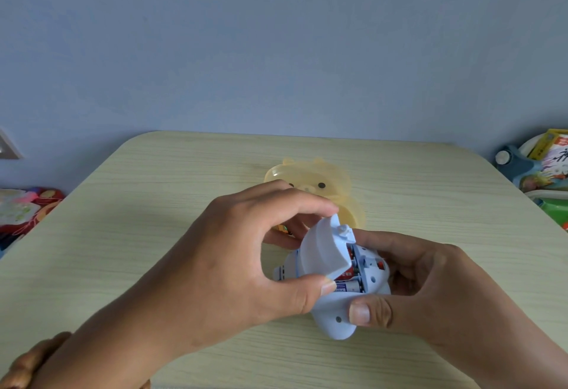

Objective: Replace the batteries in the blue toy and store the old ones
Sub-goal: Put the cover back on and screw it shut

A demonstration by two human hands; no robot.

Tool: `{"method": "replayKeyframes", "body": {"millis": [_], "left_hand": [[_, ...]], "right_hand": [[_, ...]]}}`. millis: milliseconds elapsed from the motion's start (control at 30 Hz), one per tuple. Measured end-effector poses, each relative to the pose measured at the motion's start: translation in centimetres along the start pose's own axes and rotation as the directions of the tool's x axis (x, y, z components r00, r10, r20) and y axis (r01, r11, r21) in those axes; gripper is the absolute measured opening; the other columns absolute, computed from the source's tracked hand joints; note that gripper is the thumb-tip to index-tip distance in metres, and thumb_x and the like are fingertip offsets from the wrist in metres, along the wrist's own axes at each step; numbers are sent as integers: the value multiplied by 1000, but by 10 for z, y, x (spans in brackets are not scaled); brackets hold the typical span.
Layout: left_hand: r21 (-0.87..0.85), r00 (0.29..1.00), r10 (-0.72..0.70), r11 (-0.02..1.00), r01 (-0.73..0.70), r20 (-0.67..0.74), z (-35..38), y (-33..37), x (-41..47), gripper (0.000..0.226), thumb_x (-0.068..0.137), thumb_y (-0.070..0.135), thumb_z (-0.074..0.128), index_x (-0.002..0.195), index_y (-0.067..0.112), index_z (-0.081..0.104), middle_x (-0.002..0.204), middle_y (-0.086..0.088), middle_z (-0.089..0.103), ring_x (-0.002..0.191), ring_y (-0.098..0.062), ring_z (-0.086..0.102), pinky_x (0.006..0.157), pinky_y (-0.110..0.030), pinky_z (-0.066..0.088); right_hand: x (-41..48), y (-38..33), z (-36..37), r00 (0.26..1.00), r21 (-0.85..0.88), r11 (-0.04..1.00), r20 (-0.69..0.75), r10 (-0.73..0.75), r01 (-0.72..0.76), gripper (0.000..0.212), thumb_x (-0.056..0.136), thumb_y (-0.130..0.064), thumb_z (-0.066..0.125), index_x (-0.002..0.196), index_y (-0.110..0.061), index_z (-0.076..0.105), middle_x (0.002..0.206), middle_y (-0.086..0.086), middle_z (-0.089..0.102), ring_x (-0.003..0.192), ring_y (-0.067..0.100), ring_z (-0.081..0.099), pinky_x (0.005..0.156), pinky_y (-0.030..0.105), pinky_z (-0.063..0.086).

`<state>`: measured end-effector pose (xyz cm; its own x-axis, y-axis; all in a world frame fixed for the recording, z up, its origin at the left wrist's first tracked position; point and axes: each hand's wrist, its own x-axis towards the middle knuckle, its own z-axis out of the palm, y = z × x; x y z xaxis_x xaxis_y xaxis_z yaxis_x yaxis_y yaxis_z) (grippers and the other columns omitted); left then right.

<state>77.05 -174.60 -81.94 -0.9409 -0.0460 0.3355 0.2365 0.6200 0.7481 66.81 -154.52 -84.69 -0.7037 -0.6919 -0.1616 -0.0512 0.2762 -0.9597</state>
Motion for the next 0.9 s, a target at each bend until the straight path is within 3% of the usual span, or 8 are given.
{"method": "replayKeyframes", "body": {"millis": [400,633,800,900], "left_hand": [[77,1000,-8,997,7,13,-1,0,1,54,66,25,87,116,32,68,104,14,67,105,-6,65,78,-9,54],[51,998,-53,997,53,13,-2,-8,2,55,66,29,84,116,38,64,107,18,68,106,-5,66,78,-16,56],[113,996,-45,993,36,76,-3,-7,5,53,69,33,81,118,39,61,109,18,63,109,-5,63,79,-16,57],[211,992,-35,977,9,118,-1,-4,7,53,71,43,76,121,42,60,113,20,58,108,-7,62,83,-25,58]], "right_hand": [[0,-2,1,1000,3,1000,5,-1,1,70,45,-27,97,109,-42,73,99,2,81,93,21,77,94,46,56],[1,2,1,1000,-14,1000,-19,5,-6,75,43,-36,96,113,-42,71,101,0,80,95,20,77,96,47,54],[1,3,1,1000,-1,1000,-17,3,-3,75,44,-34,97,115,-38,71,101,4,80,95,23,77,94,49,56],[0,2,1,1000,-12,1000,-5,-2,2,72,47,-31,97,114,-36,72,100,6,80,95,26,76,95,52,55]]}}
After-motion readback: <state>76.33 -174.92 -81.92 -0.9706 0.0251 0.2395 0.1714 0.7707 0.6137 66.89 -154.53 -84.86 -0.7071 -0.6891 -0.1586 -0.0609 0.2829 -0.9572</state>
